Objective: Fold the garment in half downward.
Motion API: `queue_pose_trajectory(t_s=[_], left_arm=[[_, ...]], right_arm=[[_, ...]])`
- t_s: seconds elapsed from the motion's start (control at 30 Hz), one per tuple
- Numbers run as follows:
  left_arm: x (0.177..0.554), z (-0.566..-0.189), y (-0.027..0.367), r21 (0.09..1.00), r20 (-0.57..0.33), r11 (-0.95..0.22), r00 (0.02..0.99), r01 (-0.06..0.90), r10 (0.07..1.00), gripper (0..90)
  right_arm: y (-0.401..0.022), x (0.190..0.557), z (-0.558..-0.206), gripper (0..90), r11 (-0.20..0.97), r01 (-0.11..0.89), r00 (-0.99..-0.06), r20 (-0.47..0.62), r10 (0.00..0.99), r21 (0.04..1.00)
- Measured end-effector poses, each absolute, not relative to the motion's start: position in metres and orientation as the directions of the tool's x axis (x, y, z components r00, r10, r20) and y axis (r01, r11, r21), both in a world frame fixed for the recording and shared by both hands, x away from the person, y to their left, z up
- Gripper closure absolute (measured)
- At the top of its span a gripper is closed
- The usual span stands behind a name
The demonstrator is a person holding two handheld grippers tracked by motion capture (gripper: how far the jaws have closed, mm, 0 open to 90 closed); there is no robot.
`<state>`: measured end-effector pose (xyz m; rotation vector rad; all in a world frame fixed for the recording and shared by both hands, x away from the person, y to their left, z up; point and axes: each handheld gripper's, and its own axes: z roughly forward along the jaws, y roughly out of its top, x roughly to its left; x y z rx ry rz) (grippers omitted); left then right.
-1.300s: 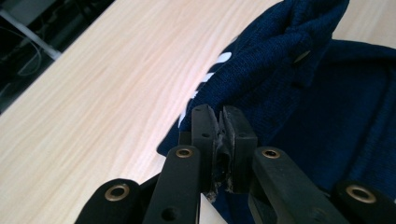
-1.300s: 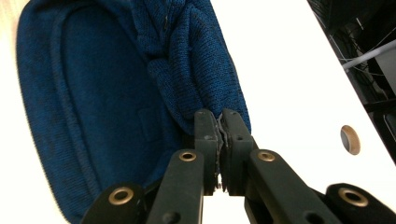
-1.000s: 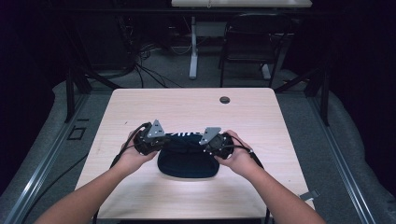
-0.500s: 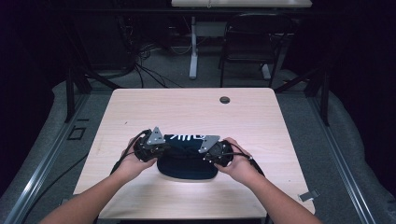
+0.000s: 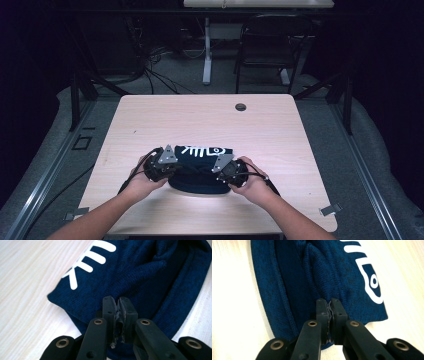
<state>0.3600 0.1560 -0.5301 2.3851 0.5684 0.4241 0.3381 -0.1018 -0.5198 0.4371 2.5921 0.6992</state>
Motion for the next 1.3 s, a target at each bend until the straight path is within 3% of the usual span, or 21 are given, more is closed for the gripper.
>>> queue_pose_trajectory(t_s=[0.37, 0.83, 1.3], left_arm=[[0.348, -0.542, 0.152, 0.662, 0.109, -0.678, 0.854, 0.319, 0.509, 83.9], [0.337, -0.547, 0.160, 0.671, 0.046, -0.654, 0.862, 0.348, 0.506, 75.3], [0.327, -0.560, 0.162, 0.650, 0.030, -0.668, 0.866, 0.363, 0.499, 75.6]], right_arm=[[-0.109, 0.335, -0.526, 86.4, 0.835, 0.195, -0.866, -0.309, 0.393, 0.515], [-0.113, 0.319, -0.536, 79.9, 0.810, 0.217, -0.881, -0.248, 0.403, 0.544], [-0.118, 0.310, -0.546, 79.3, 0.784, 0.248, -0.874, -0.218, 0.434, 0.569]])
